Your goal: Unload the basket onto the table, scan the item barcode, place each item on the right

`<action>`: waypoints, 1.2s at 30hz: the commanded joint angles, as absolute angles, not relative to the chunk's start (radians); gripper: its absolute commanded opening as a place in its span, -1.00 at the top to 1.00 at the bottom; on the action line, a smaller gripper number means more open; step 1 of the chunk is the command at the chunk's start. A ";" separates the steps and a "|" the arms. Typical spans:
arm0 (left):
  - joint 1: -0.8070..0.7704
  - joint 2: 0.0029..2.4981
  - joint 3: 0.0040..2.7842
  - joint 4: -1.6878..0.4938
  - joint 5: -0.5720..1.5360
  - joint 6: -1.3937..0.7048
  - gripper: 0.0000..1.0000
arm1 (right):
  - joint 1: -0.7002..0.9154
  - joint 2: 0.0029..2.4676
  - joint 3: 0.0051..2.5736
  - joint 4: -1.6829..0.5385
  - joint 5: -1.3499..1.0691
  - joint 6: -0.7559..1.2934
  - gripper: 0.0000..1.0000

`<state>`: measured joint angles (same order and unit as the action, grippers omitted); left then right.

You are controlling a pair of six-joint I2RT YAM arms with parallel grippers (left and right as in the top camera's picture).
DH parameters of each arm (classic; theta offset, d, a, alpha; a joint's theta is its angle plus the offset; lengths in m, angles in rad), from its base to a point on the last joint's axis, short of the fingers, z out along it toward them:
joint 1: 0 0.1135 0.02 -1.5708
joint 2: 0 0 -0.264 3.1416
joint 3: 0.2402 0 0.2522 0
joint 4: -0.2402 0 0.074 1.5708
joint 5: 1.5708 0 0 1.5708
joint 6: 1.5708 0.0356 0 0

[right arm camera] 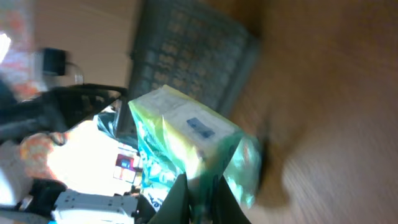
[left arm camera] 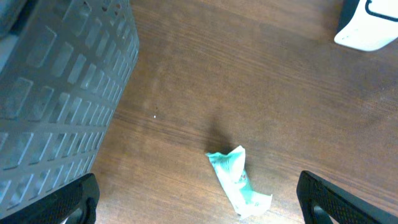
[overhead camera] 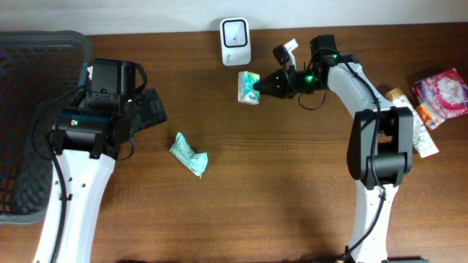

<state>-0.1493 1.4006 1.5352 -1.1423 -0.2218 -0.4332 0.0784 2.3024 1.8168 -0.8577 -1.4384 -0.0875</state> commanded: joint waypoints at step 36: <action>-0.147 1.396 1.539 -1.142 -0.229 -0.417 -0.98 | 0.516 1.958 1.433 -0.601 0.046 0.471 0.92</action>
<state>-0.1493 1.4006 1.5352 -1.1419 -0.2218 -0.4332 0.5598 2.0533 1.4059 -0.6006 0.3141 0.5854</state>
